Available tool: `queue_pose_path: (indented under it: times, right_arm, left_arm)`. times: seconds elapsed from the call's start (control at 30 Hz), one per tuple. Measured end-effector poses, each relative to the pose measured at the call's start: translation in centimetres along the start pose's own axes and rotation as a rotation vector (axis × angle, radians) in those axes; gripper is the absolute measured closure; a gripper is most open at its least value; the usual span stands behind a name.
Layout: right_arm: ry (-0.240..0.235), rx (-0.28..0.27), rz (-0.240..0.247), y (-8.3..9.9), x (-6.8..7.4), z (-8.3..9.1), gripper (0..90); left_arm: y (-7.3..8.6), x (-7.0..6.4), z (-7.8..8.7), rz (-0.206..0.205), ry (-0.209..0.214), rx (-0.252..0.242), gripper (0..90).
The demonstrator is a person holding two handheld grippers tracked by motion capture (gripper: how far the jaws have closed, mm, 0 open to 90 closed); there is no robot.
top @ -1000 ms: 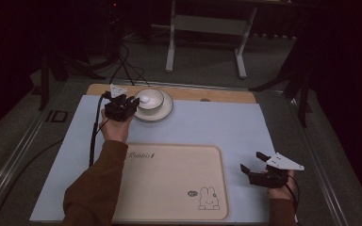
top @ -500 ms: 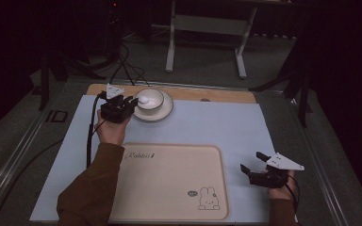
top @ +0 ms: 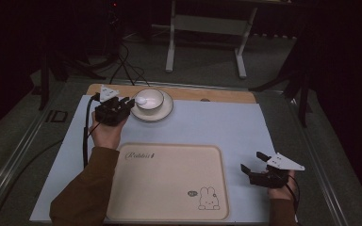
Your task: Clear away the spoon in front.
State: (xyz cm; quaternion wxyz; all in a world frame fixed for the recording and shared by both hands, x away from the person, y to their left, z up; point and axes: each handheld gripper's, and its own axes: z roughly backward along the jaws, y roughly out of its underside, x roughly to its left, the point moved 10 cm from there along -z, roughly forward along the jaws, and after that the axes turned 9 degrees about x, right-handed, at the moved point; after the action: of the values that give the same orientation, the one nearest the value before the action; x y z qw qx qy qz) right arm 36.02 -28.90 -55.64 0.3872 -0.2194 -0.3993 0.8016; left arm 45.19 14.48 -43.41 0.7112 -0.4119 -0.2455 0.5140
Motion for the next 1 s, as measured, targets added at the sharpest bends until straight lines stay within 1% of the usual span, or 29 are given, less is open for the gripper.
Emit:
queue_pose_path:
  times: [0.27, 0.63, 0.83, 1.0]
  right_arm:
    - [0.000, 0.001, 0.000, 0.0, 0.0, 0.0, 15.5]
    - [0.001, 0.000, -0.002, 0.0, 0.0, 0.0, 15.5]
    - [0.000, 0.001, 0.001, 0.0, 0.0, 0.0, 15.5]
    - [0.002, -0.001, 0.001, 0.0, 0.0, 0.0, 15.5]
  left_arm:
    - [0.3, 0.3, 1.6, -0.007, 0.001, -0.013, 74.7]
    - [1.2, 0.7, 3.2, 0.002, 0.001, -0.028, 74.8]
    - [1.8, 0.6, 3.5, 0.006, 0.006, -0.029, 74.8]
    - [2.9, 0.6, 3.8, 0.013, 0.011, -0.021, 74.8]
